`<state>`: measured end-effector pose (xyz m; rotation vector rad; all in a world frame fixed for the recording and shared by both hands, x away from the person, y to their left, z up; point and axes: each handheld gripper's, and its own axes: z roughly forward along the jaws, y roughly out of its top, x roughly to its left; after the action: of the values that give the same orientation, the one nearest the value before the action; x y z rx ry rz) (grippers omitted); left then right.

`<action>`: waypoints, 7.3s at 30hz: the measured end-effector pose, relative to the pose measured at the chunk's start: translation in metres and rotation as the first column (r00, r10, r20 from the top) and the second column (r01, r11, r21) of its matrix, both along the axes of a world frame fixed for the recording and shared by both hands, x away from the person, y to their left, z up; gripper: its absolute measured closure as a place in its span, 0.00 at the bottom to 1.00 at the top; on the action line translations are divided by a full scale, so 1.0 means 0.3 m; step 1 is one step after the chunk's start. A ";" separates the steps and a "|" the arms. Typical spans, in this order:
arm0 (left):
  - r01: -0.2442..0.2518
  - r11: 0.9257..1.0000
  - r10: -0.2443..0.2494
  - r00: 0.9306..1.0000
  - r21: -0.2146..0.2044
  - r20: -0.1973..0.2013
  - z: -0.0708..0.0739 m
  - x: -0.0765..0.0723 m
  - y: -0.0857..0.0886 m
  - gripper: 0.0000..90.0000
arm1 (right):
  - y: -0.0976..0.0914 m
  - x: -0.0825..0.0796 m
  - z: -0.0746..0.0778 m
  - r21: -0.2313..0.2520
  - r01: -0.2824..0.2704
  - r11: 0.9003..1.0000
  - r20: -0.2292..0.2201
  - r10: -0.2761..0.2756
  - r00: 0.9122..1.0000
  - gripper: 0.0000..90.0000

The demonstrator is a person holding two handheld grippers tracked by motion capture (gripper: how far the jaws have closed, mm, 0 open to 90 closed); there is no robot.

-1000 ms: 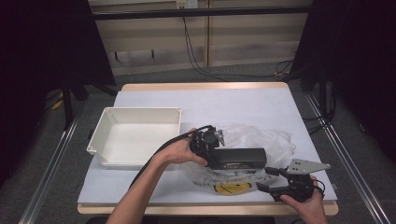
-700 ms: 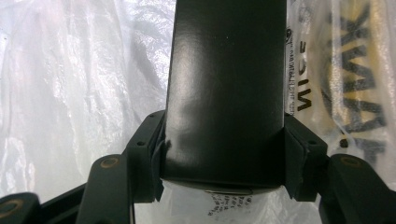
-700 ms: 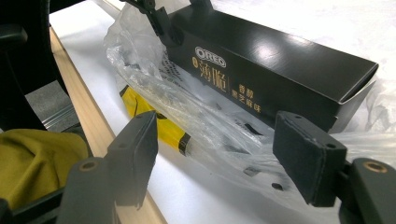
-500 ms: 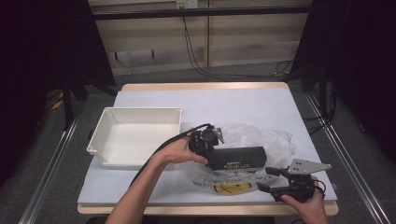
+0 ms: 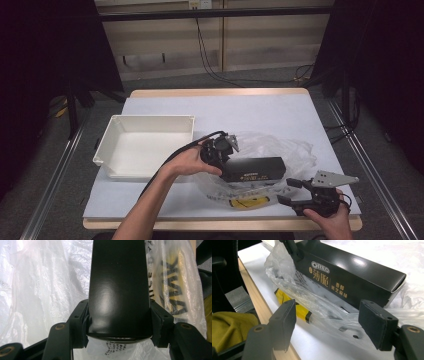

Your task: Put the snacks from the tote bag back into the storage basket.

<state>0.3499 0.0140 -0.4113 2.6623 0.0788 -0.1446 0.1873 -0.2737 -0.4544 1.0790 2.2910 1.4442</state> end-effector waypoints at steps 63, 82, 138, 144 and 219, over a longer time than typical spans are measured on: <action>-0.017 0.978 0.032 0.997 -0.209 0.070 0.242 0.011 0.198 0.48 | -0.002 -0.003 0.003 0.019 0.007 1.000 0.023 -0.007 1.000 0.29; -0.076 0.970 0.097 0.992 -0.230 0.081 0.295 0.033 0.326 0.48 | -0.005 -0.017 0.021 0.043 0.037 0.998 0.077 -0.040 0.996 0.16; -0.187 0.951 0.229 0.961 -0.246 0.154 0.371 0.091 0.717 0.48 | -0.005 -0.012 0.018 0.040 0.056 0.998 0.076 -0.059 0.995 0.10; -0.207 0.944 0.251 0.955 -0.256 0.155 0.352 0.108 0.766 0.48 | -0.001 -0.010 0.017 0.040 0.048 0.998 0.072 -0.050 0.996 0.10; -0.297 0.944 0.312 0.945 -0.145 0.097 0.010 0.260 0.934 0.48 | 0.001 0.002 0.011 0.045 0.051 0.998 0.061 -0.054 0.997 0.09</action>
<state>0.4278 0.2941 -0.4083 2.4866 0.4262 0.1069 0.1880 -0.2734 -0.4510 1.0826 2.1816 1.4926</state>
